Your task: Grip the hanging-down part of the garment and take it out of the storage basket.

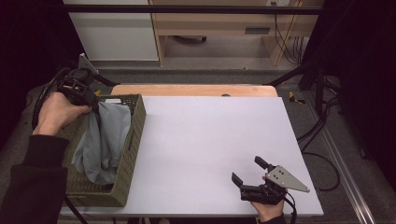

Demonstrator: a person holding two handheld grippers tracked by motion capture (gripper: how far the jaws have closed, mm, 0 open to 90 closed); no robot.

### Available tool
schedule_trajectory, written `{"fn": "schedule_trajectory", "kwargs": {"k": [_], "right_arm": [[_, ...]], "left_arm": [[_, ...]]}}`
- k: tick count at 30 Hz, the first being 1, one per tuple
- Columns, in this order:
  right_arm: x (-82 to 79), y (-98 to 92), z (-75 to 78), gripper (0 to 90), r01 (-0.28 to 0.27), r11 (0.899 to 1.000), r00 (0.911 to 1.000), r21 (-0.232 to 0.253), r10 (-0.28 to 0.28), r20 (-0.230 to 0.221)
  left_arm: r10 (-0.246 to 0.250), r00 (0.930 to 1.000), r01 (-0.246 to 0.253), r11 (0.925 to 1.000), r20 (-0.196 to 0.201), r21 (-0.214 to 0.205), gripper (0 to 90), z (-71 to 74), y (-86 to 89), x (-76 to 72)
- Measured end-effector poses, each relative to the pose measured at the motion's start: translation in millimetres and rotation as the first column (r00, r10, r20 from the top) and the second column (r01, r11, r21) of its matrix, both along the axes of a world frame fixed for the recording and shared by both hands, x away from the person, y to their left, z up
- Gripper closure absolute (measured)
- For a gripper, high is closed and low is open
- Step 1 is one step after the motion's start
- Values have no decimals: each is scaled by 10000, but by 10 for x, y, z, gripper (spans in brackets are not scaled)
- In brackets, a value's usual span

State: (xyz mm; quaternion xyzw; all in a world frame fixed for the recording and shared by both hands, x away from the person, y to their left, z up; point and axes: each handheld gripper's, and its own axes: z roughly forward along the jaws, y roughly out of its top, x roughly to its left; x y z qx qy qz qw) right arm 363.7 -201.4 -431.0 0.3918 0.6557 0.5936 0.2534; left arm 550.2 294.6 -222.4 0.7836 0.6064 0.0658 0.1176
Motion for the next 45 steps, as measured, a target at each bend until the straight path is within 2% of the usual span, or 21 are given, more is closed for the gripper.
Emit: {"fn": "schedule_trajectory", "kwargs": {"k": [13,21,28,35,45], "right_arm": [[2,5,2,2,27,10000,10000,23,-27,-70],[3,15,4,2,-9,10000,9999,-77,8,-121],[19,31,5,2,-100,9999,9999,-90,99,-79],[22,40,15,2,-148,9998,9999,-120,147,-90],[31,63,43,2,-275,9996,9996,-67,274,-116]], "left_arm": [[-49,10000,49,10000,60,25,849,55,20,-42],[-218,9995,219,9998,208,-37,849,172,27,-92],[-218,9984,217,9998,526,25,850,363,49,-134],[-230,9941,238,9997,1063,-66,851,663,60,-227],[-437,9877,430,9990,1499,81,851,1002,11,-345]]}}
